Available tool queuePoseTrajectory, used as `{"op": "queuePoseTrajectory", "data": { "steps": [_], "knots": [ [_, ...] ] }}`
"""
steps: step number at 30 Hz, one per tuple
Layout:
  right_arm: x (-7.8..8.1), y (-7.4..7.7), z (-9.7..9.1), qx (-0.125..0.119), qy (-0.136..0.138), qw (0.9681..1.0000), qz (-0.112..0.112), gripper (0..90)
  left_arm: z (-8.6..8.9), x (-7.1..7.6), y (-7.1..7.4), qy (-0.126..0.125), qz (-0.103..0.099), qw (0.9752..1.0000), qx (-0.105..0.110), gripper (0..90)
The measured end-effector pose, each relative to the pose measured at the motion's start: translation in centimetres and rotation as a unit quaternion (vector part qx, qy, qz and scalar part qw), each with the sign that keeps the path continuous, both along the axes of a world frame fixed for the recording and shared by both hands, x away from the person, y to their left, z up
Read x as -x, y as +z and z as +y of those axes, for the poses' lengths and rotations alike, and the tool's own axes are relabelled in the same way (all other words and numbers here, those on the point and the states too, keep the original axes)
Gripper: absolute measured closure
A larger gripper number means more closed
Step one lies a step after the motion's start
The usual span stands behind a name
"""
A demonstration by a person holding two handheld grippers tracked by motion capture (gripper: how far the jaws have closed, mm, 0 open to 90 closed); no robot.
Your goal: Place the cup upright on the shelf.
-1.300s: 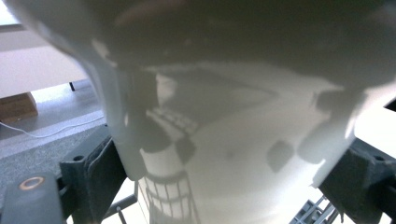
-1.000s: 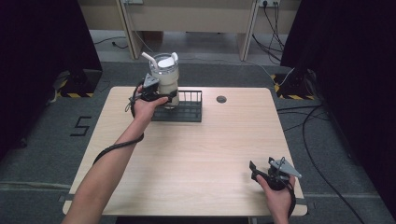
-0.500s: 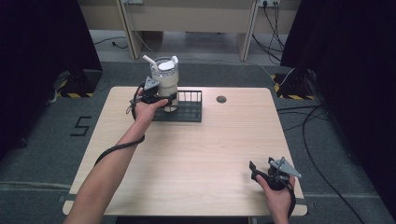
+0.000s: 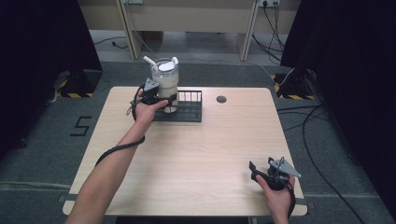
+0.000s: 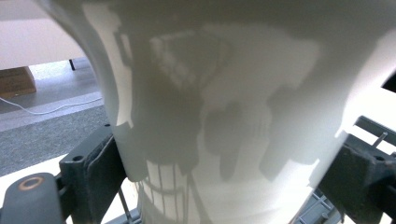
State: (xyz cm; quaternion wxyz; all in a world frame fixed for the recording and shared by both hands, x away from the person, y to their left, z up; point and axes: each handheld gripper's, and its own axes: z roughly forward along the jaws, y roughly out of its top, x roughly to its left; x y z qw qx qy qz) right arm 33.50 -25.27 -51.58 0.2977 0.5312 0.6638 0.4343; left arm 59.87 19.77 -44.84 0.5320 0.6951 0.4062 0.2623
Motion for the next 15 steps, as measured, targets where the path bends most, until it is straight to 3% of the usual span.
{"op": "queuePoseTrajectory", "data": {
  "steps": [10,15],
  "knots": [
    [0.02,-0.01,0.12,0.0,0.003,1.0,0.0,18.4,0.33,0.2,-0.53,-0.021,-0.016,0.9997,-0.004,9.7],
    [-0.02,-0.04,0.18,-0.002,0.005,1.0,0.003,18.3,0.44,0.29,-0.91,-0.022,-0.015,0.9996,0.009,8.7]
  ]
}}
